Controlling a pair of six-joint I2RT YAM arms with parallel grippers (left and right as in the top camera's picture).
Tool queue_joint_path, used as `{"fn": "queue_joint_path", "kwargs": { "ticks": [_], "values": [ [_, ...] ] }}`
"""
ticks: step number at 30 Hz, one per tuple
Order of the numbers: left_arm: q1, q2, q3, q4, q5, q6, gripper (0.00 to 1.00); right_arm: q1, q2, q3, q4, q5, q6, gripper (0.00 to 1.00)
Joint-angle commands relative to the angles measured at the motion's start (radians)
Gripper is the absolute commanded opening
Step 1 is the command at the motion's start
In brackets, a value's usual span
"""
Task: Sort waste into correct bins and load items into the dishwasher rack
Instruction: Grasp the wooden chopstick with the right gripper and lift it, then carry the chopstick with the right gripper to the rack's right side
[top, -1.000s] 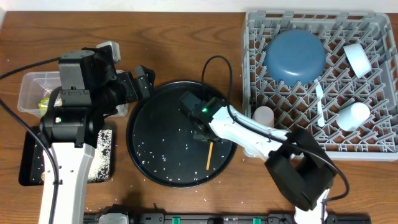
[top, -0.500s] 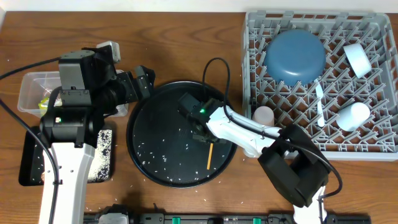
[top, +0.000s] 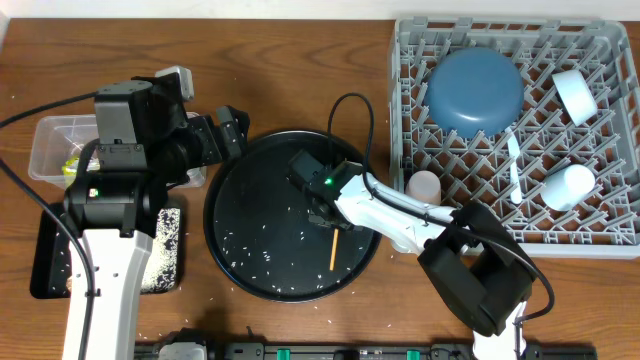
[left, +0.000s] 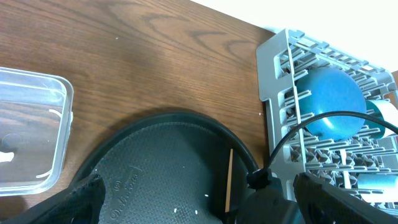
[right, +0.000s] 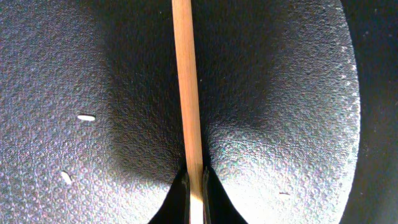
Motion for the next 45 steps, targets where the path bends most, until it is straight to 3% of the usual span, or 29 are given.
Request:
{"fn": "queue_joint_path", "kwargs": {
  "ticks": [1,10,20,25,30,36,45],
  "values": [
    [0.004,-0.004,0.021,0.000,0.009,0.005,0.98,-0.003,0.048,-0.029,-0.013,0.016,-0.030,0.01],
    [0.004,-0.004,0.021,0.000,0.009,0.005,0.98,-0.010,-0.022,0.040,-0.037,0.018,-0.128,0.01],
    [0.004,-0.004,0.021,0.000,0.009,0.005,0.98,-0.037,-0.226,0.049,-0.084,0.018,-0.174,0.01],
    [0.004,-0.004,0.021,0.000,0.009,0.005,0.98,-0.089,-0.361,0.049,-0.105,0.018,-0.321,0.01],
    [0.004,-0.004,0.021,0.000,0.009,0.005,0.98,-0.251,-0.504,0.049,-0.228,0.031,-0.537,0.01],
    [0.004,-0.004,0.021,0.000,0.009,0.005,0.98,-0.549,-0.631,0.048,-0.304,0.081,-0.824,0.01],
    [0.004,-0.004,0.021,0.000,0.009,0.005,0.98,-0.856,-0.589,0.027,-0.241,0.081,-1.061,0.01]
  ]
}}
